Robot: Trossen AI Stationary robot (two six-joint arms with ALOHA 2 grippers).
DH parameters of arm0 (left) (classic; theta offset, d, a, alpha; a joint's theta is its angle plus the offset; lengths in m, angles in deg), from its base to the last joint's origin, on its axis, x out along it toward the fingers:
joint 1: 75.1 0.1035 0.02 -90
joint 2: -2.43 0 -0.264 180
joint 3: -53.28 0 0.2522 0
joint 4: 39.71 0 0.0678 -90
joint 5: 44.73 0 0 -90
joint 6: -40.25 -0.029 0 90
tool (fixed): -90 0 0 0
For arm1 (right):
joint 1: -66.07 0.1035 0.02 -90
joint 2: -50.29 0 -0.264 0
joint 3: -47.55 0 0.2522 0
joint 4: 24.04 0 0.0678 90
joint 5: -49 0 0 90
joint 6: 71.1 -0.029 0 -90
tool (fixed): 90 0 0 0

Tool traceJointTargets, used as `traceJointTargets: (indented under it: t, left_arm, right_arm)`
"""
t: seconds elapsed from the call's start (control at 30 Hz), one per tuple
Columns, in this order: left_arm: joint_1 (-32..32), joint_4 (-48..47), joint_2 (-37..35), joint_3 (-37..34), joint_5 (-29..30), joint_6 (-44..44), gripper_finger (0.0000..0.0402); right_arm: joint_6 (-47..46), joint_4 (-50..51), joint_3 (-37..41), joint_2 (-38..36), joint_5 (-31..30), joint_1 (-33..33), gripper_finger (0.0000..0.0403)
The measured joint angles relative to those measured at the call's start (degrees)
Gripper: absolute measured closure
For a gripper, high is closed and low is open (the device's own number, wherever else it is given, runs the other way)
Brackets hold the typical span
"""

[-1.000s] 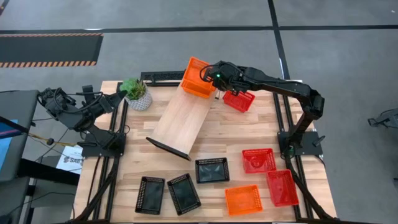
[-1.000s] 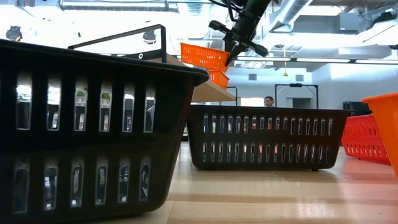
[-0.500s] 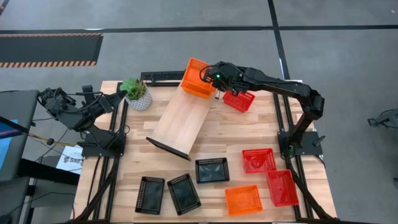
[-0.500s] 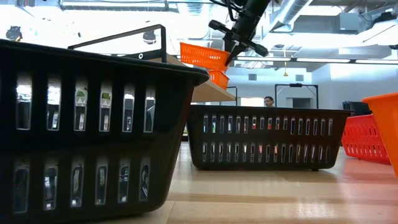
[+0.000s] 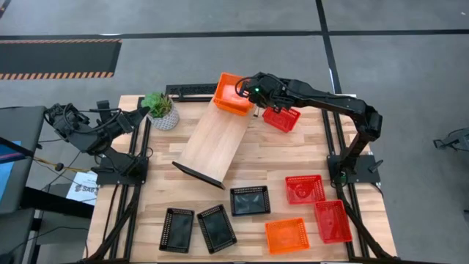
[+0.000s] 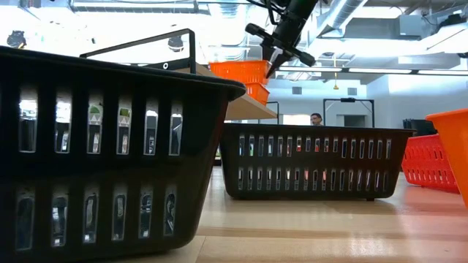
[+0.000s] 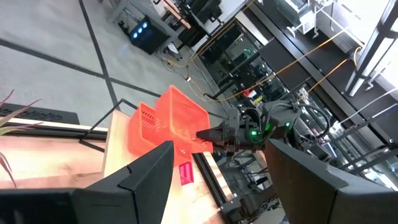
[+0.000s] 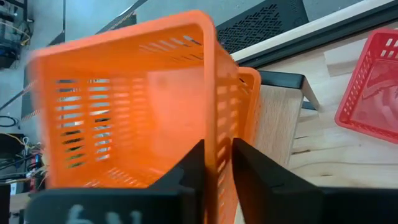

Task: Stack baskets on shelf by color
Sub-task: Stack the top orange bin on top of the orange bin on the shelf

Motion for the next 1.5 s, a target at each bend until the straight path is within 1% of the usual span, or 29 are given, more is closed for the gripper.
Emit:
traceJointTargets:
  t: [0.13,0.27,0.47,0.53,0.87,0.97,1.1,1.3,1.37,1.5]
  left_arm:
    - [0.0,0.0,0.0,0.0,0.0,0.0,0.0160]
    - [0.0,0.0,0.0,0.0,0.0,0.1,0.0160]
    - [0.0,0.0,0.0,0.0,0.1,0.1,0.0160]
    - [0.0,0.0,0.0,0.0,0.1,0.1,0.0160]
    - [0.0,0.0,0.0,0.0,0.0,0.1,0.0160]
    - [0.0,0.0,0.0,0.0,0.0,0.1,0.0160]
    - [0.0,0.0,0.0,0.0,0.0,-0.2,0.0160]
    - [0.0,0.0,0.0,0.0,0.0,-0.3,0.0160]
    - [0.0,0.0,0.0,0.0,0.0,-0.3,0.0160]
    - [0.0,0.0,0.0,0.0,-0.2,-0.3,0.0160]
  right_arm:
    - [0.8,-0.2,0.0,0.0,0.0,0.0,0.0267]
    - [2.7,-1.4,0.0,0.0,0.0,0.0,0.0239]
    - [3.1,-2.3,0.0,0.0,0.6,0.0,0.0219]
    - [4.8,-2.5,0.0,0.0,1.6,0.0,0.0216]
    - [20.1,-3.7,-1.3,-3.0,1.8,-0.1,0.0223]
    - [23.1,-4.9,-1.6,-3.7,0.3,0.0,0.0228]
    - [23.5,-4.8,-1.2,-3.8,0.1,0.2,0.0239]
    - [25.7,-5.8,-0.2,-1.0,0.6,0.7,0.0255]
    - [25.8,-4.5,-0.2,-0.9,1.6,0.7,0.0260]
    - [25.9,-5.1,-0.1,0.1,1.9,1.2,0.0269]
